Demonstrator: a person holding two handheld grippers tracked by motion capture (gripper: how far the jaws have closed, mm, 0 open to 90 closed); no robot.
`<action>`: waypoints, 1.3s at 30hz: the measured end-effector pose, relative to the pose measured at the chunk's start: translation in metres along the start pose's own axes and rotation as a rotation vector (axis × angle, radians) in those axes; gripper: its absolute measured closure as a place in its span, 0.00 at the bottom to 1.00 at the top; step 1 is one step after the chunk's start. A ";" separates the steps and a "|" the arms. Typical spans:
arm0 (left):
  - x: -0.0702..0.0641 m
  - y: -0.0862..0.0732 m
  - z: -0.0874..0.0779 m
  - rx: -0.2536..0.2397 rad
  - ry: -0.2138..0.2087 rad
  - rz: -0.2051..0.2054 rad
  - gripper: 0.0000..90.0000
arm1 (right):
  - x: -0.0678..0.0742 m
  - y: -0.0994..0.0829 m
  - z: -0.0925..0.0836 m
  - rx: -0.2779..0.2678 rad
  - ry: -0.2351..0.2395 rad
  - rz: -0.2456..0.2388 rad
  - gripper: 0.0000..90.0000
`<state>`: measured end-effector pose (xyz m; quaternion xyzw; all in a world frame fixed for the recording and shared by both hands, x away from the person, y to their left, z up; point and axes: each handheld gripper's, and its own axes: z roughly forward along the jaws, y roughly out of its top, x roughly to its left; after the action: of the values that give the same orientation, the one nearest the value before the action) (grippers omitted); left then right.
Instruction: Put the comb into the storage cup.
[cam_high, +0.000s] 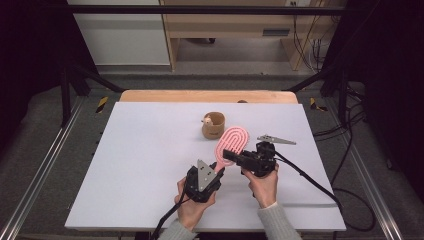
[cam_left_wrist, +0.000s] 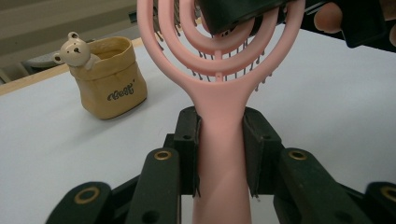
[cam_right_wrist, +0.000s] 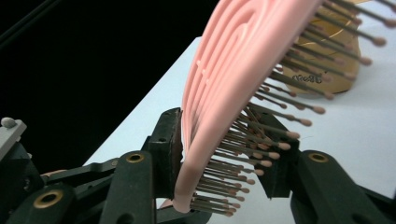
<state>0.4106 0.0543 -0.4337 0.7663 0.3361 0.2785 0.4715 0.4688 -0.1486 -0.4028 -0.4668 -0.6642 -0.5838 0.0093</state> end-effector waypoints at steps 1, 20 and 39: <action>0.000 0.000 0.000 0.000 0.002 0.001 0.77 | 0.000 0.000 0.000 -0.002 0.000 0.001 0.65; 0.002 0.003 0.001 -0.013 -0.007 0.004 0.76 | 0.005 -0.001 -0.004 -0.030 0.048 -0.018 0.72; 0.017 0.009 -0.006 0.002 -0.114 -0.031 0.49 | 0.003 0.001 -0.009 -0.031 0.016 -0.059 0.74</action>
<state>0.4191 0.0674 -0.4212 0.7760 0.3210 0.2266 0.4934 0.4626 -0.1537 -0.3974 -0.4423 -0.6685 -0.5978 -0.0098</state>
